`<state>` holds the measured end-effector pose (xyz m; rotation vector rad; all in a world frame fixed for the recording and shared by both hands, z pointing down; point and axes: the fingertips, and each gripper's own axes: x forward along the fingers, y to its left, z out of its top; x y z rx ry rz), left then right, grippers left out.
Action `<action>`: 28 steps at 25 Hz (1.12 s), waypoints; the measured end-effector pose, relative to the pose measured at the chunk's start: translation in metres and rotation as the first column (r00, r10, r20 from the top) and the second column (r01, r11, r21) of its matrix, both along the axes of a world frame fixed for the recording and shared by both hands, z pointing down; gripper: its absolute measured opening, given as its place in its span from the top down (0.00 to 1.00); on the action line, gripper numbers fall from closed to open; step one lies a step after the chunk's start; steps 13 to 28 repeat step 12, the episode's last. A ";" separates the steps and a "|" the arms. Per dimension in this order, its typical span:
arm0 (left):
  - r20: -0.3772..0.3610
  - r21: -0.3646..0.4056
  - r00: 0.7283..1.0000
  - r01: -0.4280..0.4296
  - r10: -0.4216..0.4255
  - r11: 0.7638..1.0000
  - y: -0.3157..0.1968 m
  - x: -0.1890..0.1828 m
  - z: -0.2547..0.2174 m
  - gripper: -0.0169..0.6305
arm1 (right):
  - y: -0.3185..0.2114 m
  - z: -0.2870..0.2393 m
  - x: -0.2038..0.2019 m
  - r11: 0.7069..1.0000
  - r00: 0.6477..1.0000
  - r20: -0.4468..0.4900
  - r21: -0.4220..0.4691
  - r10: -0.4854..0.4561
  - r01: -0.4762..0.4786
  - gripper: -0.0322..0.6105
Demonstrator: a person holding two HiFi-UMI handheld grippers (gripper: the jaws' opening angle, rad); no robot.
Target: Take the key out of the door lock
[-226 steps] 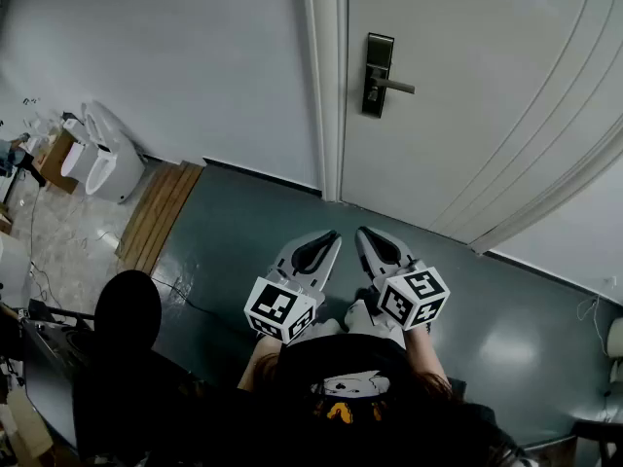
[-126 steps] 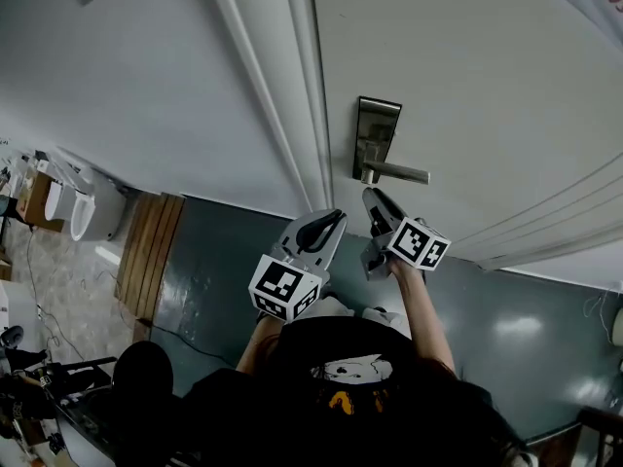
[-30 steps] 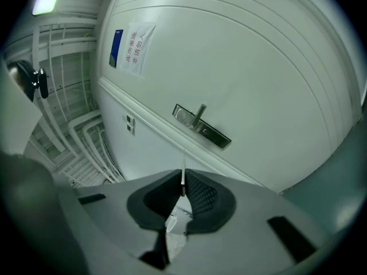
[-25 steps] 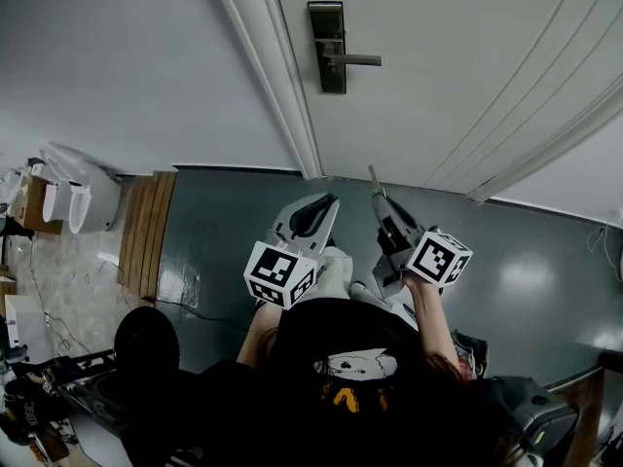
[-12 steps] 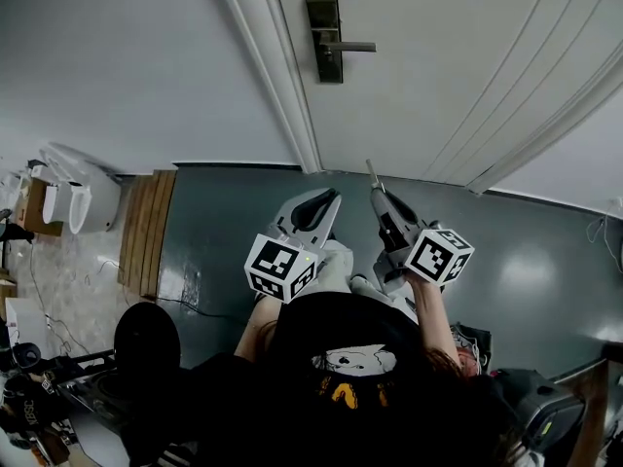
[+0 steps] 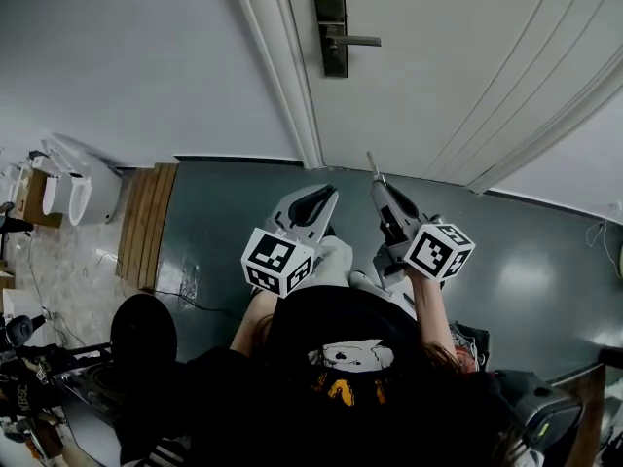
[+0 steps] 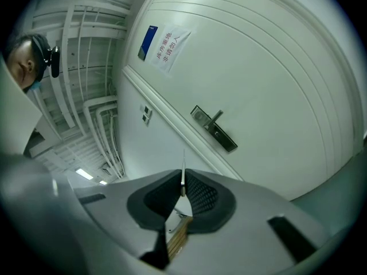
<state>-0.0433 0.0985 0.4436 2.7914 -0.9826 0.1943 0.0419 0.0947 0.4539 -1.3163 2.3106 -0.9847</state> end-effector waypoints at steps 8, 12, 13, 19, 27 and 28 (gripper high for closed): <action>-0.007 0.005 1.000 0.021 -0.021 1.000 0.001 -0.010 0.000 0.93 | -0.001 -0.003 -0.008 1.000 1.000 -0.013 0.017 -0.010 0.011 0.92; -0.014 0.011 0.999 0.033 -0.033 0.999 0.002 -0.014 -0.003 0.93 | -0.001 -0.007 -0.012 1.000 1.000 -0.015 0.024 -0.018 0.018 0.92; -0.014 0.011 0.999 0.033 -0.033 0.999 0.002 -0.014 -0.003 0.93 | -0.001 -0.007 -0.012 1.000 1.000 -0.015 0.024 -0.018 0.018 0.92; -0.014 0.011 0.999 0.033 -0.033 0.999 0.002 -0.014 -0.003 0.93 | -0.001 -0.007 -0.012 1.000 1.000 -0.015 0.024 -0.018 0.018 0.92; -0.014 0.011 0.999 0.033 -0.033 0.999 0.002 -0.014 -0.003 0.93 | -0.001 -0.007 -0.012 1.000 1.000 -0.015 0.024 -0.018 0.018 0.92; -0.014 0.011 0.999 0.033 -0.033 0.999 0.002 -0.014 -0.003 0.93 | -0.001 -0.007 -0.012 1.000 1.000 -0.015 0.024 -0.018 0.018 0.92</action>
